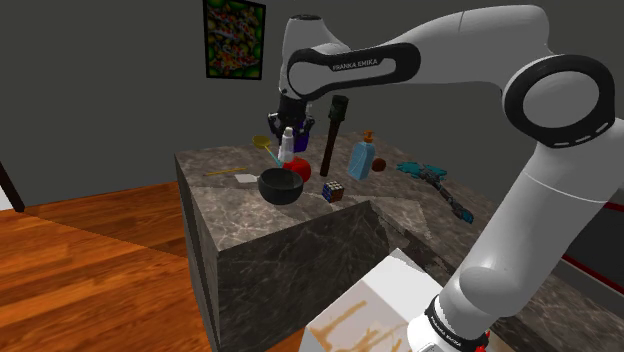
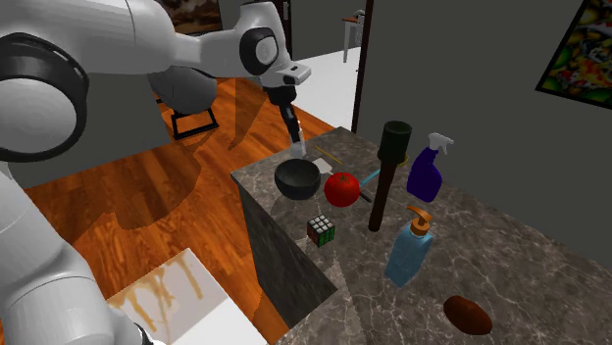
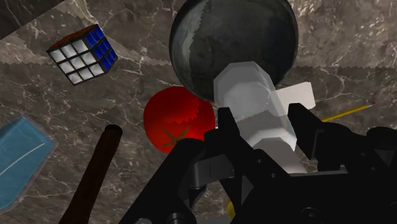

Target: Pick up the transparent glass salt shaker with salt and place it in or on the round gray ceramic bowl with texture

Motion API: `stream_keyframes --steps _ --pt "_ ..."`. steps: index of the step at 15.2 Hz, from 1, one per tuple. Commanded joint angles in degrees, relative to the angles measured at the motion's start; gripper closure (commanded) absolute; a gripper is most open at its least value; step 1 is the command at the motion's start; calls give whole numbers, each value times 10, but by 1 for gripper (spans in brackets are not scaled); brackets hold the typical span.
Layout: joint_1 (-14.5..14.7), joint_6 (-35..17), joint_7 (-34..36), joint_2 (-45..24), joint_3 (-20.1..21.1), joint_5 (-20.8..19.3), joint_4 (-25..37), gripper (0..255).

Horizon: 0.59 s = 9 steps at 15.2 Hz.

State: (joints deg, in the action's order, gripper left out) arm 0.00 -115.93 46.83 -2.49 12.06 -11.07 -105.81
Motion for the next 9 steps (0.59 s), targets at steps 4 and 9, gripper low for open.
stream_keyframes --steps 4,9 --pt "1 -34 11 -9 1 -6 -26 255" --pt "1 -70 19 -19 0 -13 -53 255"
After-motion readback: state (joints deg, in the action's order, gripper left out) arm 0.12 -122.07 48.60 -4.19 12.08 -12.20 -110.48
